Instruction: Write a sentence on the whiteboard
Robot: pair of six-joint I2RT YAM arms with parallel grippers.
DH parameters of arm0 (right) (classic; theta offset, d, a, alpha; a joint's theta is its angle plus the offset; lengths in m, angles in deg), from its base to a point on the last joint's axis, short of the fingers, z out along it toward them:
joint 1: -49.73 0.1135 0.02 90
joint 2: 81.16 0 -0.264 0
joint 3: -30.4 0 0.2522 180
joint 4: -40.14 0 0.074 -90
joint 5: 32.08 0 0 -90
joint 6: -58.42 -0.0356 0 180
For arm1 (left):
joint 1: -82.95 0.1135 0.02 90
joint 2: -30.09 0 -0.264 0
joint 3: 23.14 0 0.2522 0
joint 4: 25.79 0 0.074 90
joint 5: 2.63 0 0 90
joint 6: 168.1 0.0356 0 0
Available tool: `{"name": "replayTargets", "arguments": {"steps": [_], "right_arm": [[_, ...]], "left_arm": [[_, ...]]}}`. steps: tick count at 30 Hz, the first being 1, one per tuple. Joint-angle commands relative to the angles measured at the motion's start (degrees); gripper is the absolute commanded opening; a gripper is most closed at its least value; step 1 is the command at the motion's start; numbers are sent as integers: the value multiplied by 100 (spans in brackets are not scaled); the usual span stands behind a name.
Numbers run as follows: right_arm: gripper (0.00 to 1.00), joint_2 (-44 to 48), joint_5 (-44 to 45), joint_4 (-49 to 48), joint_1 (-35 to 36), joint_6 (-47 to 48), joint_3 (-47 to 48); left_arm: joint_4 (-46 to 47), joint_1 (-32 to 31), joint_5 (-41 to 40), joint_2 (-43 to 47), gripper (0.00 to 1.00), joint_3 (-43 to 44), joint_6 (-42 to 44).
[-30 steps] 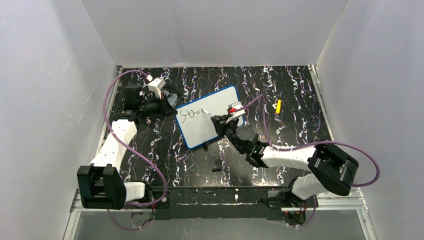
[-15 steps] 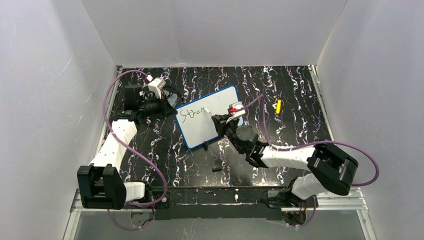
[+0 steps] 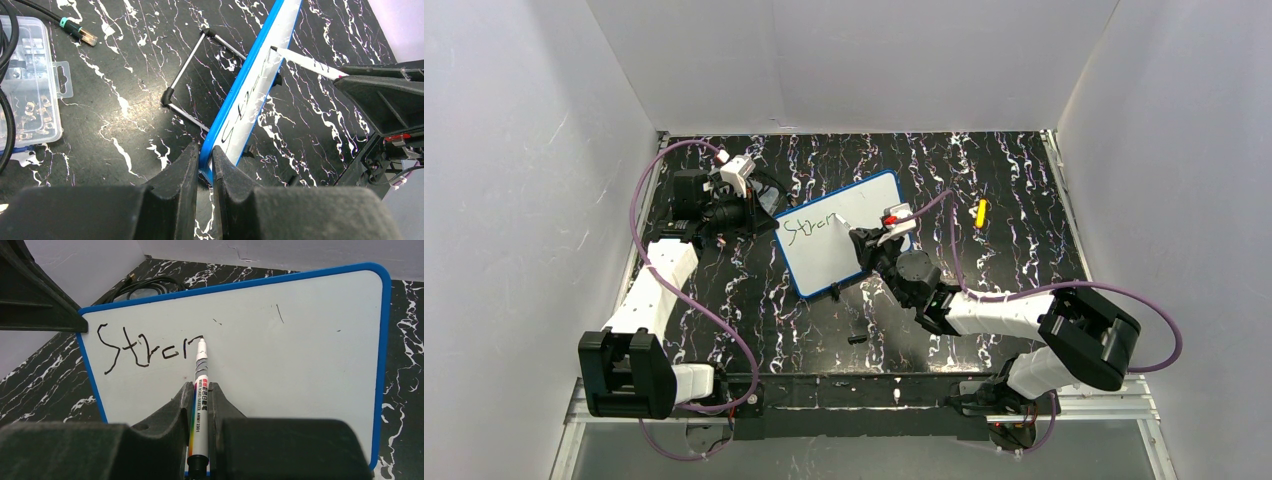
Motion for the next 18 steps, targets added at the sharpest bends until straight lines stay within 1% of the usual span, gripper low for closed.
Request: {"name": "replayTargets", "arguments": {"steps": [1,8,18], "right_arm": [[1,52,-18,-49,-23,-111,-61],[1,175,-71,85,-16,-249,-224],[1,436,-97,148,-16,-207,-243]], "left_arm": [[-117,-9,123,176,0,-27,58],[-116,-10,129,179,0,-27,58],[-121,-10,90,169,0,-27,58]]}}
